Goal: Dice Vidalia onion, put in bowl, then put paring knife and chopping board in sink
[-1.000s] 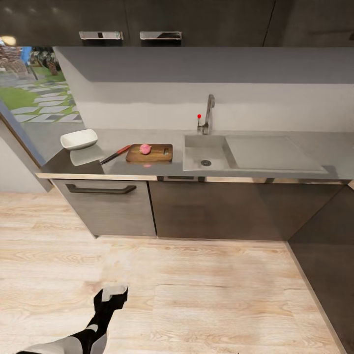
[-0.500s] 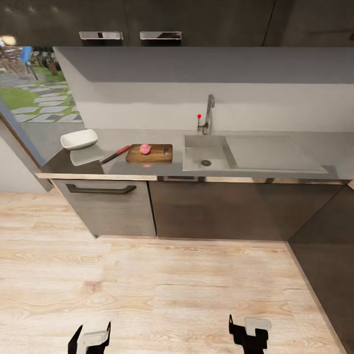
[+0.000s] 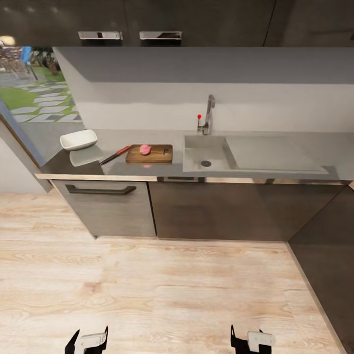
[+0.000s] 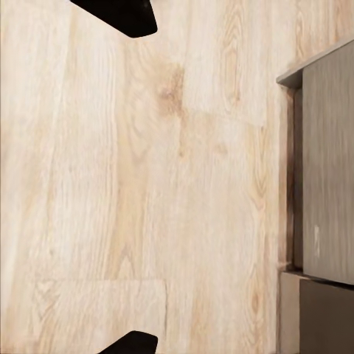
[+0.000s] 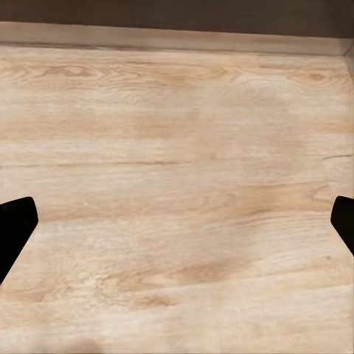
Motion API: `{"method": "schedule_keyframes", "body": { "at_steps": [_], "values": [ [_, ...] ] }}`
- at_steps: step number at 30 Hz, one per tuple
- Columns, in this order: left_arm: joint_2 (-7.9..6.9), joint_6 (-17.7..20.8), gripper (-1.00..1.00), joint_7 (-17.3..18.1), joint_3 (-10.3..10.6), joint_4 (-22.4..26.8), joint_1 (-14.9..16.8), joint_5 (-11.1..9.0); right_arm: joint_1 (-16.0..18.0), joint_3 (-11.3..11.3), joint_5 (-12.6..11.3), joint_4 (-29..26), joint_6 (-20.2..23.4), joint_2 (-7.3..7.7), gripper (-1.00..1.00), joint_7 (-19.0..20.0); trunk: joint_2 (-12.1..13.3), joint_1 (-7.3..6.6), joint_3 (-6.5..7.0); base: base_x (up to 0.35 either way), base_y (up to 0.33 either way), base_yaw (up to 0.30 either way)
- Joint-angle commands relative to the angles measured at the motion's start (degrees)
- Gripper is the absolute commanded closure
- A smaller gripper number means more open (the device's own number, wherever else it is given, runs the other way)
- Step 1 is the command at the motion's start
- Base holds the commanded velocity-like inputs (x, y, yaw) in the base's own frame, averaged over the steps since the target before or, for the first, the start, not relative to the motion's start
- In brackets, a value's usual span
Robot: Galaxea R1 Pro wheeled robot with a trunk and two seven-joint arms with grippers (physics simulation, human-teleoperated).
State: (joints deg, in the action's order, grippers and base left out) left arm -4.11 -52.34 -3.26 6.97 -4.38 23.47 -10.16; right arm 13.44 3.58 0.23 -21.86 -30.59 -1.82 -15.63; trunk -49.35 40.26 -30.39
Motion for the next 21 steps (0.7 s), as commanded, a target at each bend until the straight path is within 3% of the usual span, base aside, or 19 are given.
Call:
{"method": "schedule_keyframes", "body": {
  "at_steps": [1,9,17,21],
  "values": [
    [-0.11,0.2,-1.00,-0.3,0.5,-0.2,0.1,-0.1,0.1,0.4,0.0,0.3,-0.2,0.00,-1.00,-0.5,0.0,0.02,-0.05,0.206,0.000,0.000],
    [-0.27,0.7,-1.00,-0.3,0.5,-0.2,0.1,-0.1,0.0,0.4,0.0,0.6,-0.3,-0.02,-1.00,-0.5,0.0,0.02,-0.05,0.272,0.059,0.000],
    [-0.50,0.8,-1.00,-0.3,0.5,-0.2,0.1,-0.1,0.0,0.2,0.0,0.6,-0.5,-0.20,-1.00,-0.7,0.0,0.02,-0.05,0.259,0.192,0.011],
    [-0.54,0.8,-1.00,-0.3,0.5,-0.2,0.1,-0.1,0.1,0.1,-0.1,0.6,-0.4,-0.33,-1.00,-0.8,0.0,0.02,-0.05,0.171,0.247,0.167]
  ]
}}
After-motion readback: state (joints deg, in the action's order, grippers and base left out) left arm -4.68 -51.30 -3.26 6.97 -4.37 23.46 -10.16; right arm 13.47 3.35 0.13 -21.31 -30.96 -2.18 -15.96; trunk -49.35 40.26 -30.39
